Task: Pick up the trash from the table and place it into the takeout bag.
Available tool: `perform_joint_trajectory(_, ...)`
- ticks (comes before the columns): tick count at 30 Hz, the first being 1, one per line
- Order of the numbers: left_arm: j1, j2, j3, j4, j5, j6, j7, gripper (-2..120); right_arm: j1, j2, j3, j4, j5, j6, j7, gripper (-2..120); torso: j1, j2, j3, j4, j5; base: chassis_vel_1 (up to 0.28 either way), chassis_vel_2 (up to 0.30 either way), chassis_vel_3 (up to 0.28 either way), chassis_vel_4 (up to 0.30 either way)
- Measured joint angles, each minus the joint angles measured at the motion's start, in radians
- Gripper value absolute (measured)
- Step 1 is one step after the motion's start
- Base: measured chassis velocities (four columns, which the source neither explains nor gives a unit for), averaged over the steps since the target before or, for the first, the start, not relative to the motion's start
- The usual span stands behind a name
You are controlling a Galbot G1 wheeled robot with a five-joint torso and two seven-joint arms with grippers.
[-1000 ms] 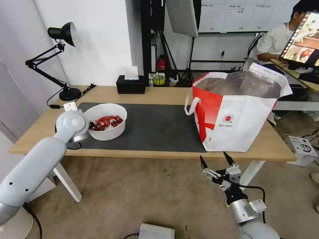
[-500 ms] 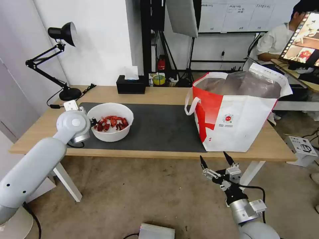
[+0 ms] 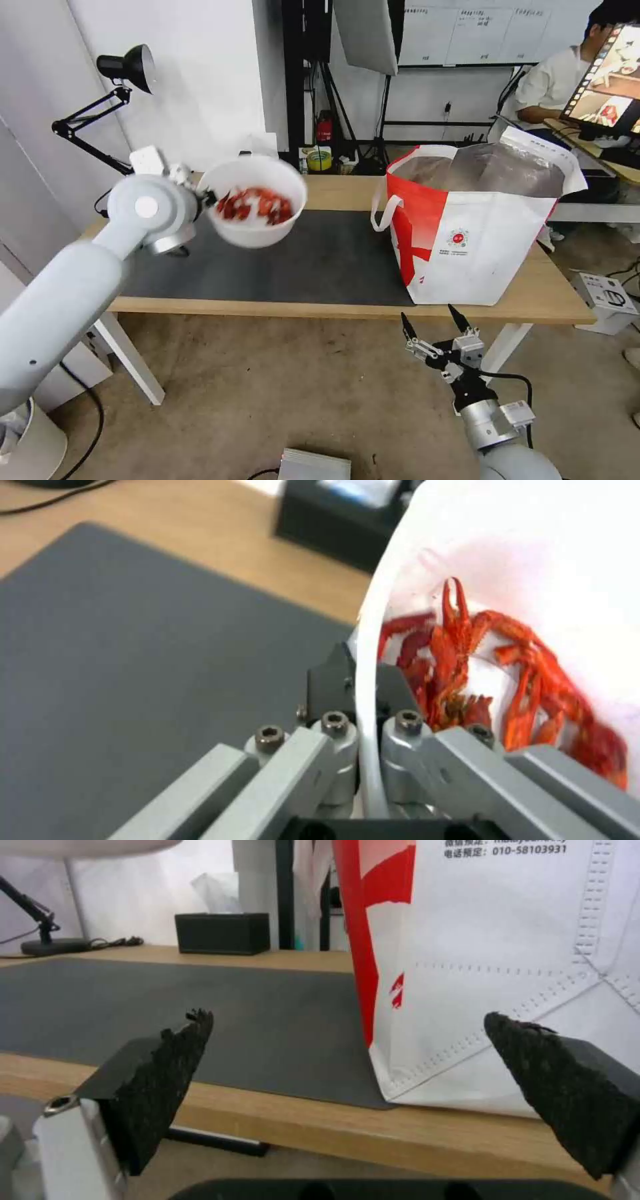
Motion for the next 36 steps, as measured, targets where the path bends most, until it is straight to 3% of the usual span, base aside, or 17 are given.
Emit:
perform_joint_trajectory(13, -0.261, -0.213, 0.139, 0.12, -0.003, -0.035, -0.013, 0, 0.0, 0.0, 0.0, 0.0, 0.0, 0.0, 0.0, 100, 0.0, 0.0, 0.0, -0.0001, 0.0001, 0.0, 0.0, 0.0, 0.0)
perform_joint_trajectory(22, -0.333, -0.281, 0.185, 0.185, 0.002, -0.039, -0.011, 0, 0.0, 0.0, 0.0, 0.0, 0.0, 0.0, 0.0, 100, 0.0, 0.0, 0.0, 0.0, -0.0001, 0.0, 0.0, 0.0, 0.0)
perform_joint_trajectory(36, -0.384, -0.495, 0.256, 0.328, 0.123, -0.049, 0.028, 0, 0.0, 0.0, 0.0, 0.0, 0.0, 0.0, 0.0, 100, 0.0, 0.0, 0.0, 0.0, 0.0, 0.0, 0.0, 0.0, 0.0)
